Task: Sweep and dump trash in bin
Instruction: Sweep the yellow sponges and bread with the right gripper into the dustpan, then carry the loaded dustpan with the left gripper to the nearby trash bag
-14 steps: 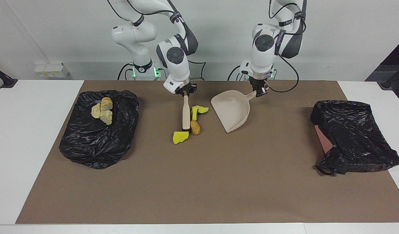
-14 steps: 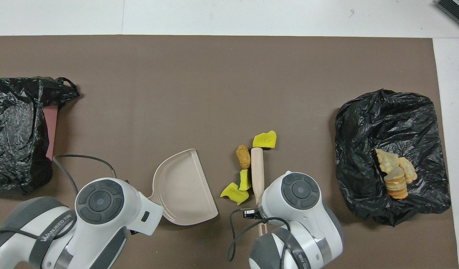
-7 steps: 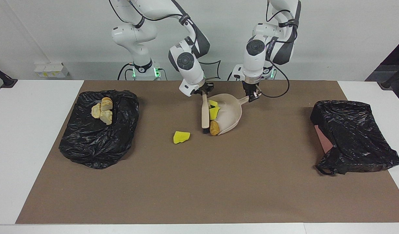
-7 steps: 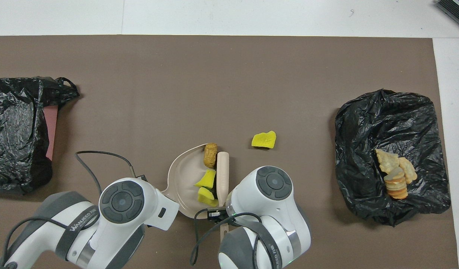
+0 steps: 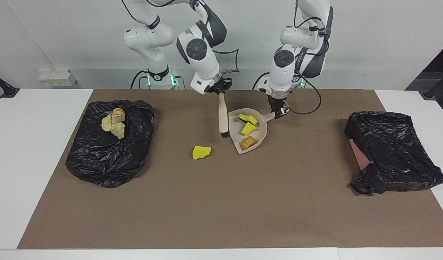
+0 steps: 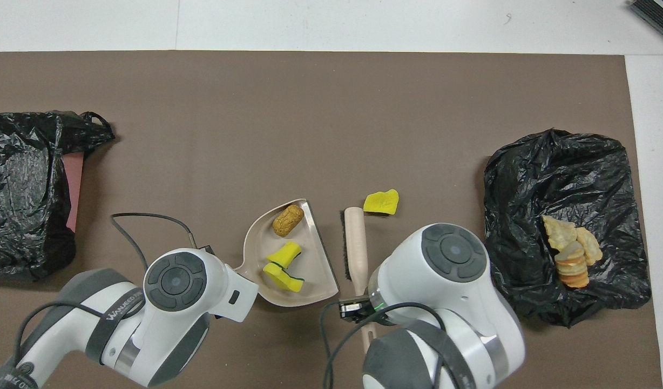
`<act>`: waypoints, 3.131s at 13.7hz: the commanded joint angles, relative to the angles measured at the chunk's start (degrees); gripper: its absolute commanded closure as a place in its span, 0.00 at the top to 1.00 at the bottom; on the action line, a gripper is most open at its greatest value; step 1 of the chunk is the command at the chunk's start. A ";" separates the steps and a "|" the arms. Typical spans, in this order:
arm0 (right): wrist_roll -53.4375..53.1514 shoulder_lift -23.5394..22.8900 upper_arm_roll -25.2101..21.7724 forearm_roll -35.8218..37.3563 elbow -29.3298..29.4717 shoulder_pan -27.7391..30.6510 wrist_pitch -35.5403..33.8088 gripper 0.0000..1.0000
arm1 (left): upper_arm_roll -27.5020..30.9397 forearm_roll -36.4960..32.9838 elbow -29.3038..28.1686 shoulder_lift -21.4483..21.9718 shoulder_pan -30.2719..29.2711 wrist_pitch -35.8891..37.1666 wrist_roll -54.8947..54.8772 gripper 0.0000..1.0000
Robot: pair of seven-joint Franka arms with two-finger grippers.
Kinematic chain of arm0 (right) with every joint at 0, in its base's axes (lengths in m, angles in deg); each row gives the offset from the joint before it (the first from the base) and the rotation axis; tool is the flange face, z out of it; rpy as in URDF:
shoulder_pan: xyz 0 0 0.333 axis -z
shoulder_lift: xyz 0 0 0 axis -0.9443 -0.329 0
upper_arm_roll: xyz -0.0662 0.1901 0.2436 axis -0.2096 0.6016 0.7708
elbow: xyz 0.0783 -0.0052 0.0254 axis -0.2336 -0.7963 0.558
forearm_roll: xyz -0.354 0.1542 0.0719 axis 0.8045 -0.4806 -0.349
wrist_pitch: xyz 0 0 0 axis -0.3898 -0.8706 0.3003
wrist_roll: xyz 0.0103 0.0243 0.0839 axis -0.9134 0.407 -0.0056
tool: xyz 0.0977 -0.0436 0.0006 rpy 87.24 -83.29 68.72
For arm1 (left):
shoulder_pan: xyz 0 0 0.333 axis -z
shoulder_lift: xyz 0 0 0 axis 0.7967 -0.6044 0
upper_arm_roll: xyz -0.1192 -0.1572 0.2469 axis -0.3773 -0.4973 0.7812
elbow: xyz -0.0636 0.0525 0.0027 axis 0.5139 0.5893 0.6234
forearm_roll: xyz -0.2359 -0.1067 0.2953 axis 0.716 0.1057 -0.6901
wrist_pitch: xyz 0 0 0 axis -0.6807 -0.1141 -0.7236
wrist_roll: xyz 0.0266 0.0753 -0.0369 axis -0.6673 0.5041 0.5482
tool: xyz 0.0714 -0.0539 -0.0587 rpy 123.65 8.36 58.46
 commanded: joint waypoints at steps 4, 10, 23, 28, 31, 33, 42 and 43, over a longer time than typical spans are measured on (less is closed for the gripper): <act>7.79 -11.23 0.80 27.66 9.12 7.76 -4.17 0.00 | 0.13 -0.58 0.38 -1.13 -1.99 -1.18 0.01 0.00; 9.29 -21.63 1.50 33.62 13.29 4.80 -4.53 0.00 | 0.13 -0.58 0.55 -1.39 -2.78 -1.18 -1.75 0.00; 6.57 -10.76 2.29 -12.80 11.18 2.49 -5.31 0.00 | 0.04 -0.49 0.55 -1.30 -2.69 -0.39 -0.78 0.00; -6.57 -6.35 1.85 -1.69 11.18 2.94 -9.63 0.00 | 0.13 -0.49 0.55 -1.39 -4.18 -0.48 -1.66 0.00; -11.97 -3.02 2.20 0.02 8.38 1.98 -11.13 0.00 | 0.13 -0.49 0.55 -1.39 -4.45 -0.48 -1.84 0.00; -12.49 -1.16 2.29 0.02 4.86 -0.39 -10.87 0.00 | 0.13 -0.49 0.64 -1.39 -4.45 -0.48 -1.84 0.00; -13.47 -1.16 2.29 -0.07 -0.78 -6.82 -5.59 0.00 | 0.13 -0.49 0.64 -1.39 -5.24 -0.30 -1.84 0.00; -13.56 -1.16 2.29 -0.07 -0.69 -6.82 -5.42 0.00 | 0.04 -0.49 1.34 -1.65 -6.55 -0.21 -2.01 0.00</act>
